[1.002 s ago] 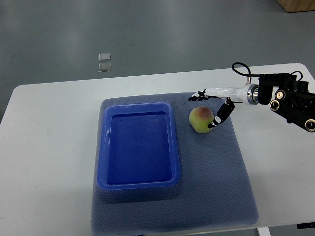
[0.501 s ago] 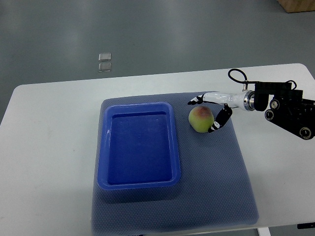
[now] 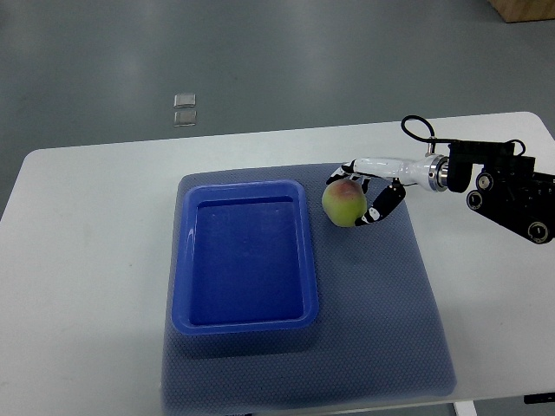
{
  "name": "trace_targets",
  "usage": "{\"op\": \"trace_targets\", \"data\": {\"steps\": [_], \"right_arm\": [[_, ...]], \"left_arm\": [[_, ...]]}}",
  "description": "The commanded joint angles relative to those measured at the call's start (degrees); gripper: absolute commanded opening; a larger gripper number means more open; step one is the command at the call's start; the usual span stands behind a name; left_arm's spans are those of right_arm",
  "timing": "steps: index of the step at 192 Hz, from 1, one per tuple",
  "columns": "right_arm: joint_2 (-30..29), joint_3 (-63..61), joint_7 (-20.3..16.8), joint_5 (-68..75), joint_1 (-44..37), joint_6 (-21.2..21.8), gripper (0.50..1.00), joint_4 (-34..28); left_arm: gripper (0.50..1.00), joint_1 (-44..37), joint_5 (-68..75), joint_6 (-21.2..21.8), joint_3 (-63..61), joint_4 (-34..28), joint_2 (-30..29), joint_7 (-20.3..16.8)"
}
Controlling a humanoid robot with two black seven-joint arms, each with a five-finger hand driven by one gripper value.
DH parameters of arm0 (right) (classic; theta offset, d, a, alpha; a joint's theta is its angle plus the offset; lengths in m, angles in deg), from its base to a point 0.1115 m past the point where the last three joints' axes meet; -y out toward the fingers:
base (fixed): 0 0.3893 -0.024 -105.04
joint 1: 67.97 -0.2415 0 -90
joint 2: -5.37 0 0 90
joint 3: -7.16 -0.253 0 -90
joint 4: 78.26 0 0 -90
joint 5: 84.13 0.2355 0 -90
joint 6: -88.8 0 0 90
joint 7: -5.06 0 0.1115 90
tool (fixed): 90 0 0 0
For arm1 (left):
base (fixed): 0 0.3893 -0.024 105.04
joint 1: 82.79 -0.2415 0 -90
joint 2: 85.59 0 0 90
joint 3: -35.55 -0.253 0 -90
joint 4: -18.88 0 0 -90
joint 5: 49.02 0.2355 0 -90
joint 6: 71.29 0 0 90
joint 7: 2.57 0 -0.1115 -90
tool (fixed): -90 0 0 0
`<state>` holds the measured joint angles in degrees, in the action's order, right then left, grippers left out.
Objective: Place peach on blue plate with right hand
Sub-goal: 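Close the right hand fingers around the peach, then lift the peach and carry it over the blue tray, then lower the peach into the tray and open the right hand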
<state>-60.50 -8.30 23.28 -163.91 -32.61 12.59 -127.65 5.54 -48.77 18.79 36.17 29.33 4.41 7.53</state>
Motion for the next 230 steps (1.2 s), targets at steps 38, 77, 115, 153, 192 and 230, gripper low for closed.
{"op": "trace_targets", "data": {"steps": [38,77,115,153,192,230], "right_arm": [[-3.12,-0.79,0.5,1.21,-4.42,-0.35,0.523,0.44],[-9.1,-0.27,0.5,3.14,-6.18,-2.37,0.537,0.53],[-11.56,0.08,0.5,3.23,-6.27,-1.84,0.572,0.53],[-14.64,1.32,0.58,3.67,-6.01,-2.02,0.601,0.53],[-14.72,1.49,1.2,3.58,-5.13,-2.28,0.605,0.7],[-14.72,1.67,1.2,3.49,-4.25,-2.37,0.648,1.23]], "left_arm": [[1.0,0.0,0.01,0.01,0.09,0.01,0.0,0.01],[1.0,0.0,0.01,0.01,0.18,-0.08,0.0,0.01],[1.0,0.0,-0.08,0.1,0.18,-0.26,0.0,0.01],[1.0,0.0,-0.08,0.27,0.18,-0.52,0.0,0.01],[1.0,-0.09,-0.08,0.27,0.18,-0.78,0.0,0.01],[1.0,0.0,-0.08,0.27,0.27,-0.34,0.0,0.01]]}}
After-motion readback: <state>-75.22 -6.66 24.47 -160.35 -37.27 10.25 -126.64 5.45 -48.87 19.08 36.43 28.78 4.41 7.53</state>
